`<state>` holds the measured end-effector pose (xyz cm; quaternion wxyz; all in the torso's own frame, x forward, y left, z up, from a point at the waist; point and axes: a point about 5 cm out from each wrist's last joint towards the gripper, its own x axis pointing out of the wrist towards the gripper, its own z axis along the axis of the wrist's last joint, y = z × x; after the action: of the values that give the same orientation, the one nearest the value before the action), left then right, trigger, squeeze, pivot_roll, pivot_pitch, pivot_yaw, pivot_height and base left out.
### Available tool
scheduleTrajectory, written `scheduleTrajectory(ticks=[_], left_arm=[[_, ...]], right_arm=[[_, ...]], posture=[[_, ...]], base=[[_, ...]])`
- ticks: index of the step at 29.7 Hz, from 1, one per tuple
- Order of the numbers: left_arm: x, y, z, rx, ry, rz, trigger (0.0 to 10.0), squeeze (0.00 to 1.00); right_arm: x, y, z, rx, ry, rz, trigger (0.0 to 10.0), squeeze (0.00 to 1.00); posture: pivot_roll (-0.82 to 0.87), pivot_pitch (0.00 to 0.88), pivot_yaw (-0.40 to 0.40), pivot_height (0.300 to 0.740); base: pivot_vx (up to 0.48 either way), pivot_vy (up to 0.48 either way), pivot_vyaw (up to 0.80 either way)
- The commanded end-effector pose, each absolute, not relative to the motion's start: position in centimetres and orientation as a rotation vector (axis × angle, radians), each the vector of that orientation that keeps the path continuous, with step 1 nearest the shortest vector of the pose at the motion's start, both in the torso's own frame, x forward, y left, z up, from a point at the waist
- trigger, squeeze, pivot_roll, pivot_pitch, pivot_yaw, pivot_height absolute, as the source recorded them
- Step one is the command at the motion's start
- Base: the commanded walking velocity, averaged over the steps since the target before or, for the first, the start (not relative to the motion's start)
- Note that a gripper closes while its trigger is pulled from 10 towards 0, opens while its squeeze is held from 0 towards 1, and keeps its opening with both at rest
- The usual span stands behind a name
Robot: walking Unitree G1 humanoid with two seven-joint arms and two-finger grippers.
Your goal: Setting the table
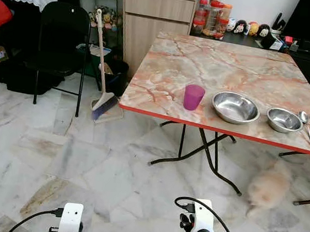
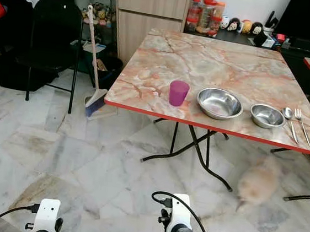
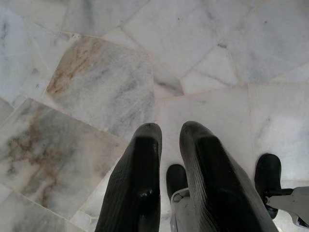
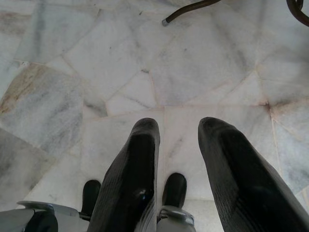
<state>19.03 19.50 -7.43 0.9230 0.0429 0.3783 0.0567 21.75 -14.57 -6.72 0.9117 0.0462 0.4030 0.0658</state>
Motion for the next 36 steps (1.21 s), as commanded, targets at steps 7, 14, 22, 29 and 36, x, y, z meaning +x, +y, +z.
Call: scheduleTrajectory(ticks=[7,14,22,29,36], left_arm=[[18.68,19.48,-7.63,0.095,0.790,0.112,10.0,0.00],[18.70,19.64,-7.60,0.092,0.789,0.122,10.0,0.00],[18.81,19.67,-7.53,0.091,0.785,0.124,10.0,0.00],[18.87,19.68,-7.51,0.091,0.785,0.124,10.0,0.00],[18.87,19.65,-7.52,0.088,0.787,0.123,10.0,0.00]], right_arm=[[21.84,-14.79,-6.66,0.107,0.825,0.117,10.0,0.00],[21.87,-14.65,-6.65,0.113,0.823,0.117,10.0,0.00],[21.86,-14.59,-6.65,0.118,0.822,0.113,10.0,0.00],[21.85,-14.63,-6.66,0.118,0.822,0.110,10.0,0.00],[21.90,-14.61,-6.63,0.121,0.820,0.108,10.0,0.00]], posture=[[0.14,0.000,-0.044,0.740],[0.14,0.000,-0.045,0.740],[0.14,0.005,-0.042,0.740],[0.14,0.008,-0.040,0.740],[0.14,0.009,-0.039,0.740]], base=[[0.000,0.000,0.00],[0.000,0.000,0.00],[0.000,0.000,0.00],[0.000,0.000,0.00],[0.000,0.000,0.00]])
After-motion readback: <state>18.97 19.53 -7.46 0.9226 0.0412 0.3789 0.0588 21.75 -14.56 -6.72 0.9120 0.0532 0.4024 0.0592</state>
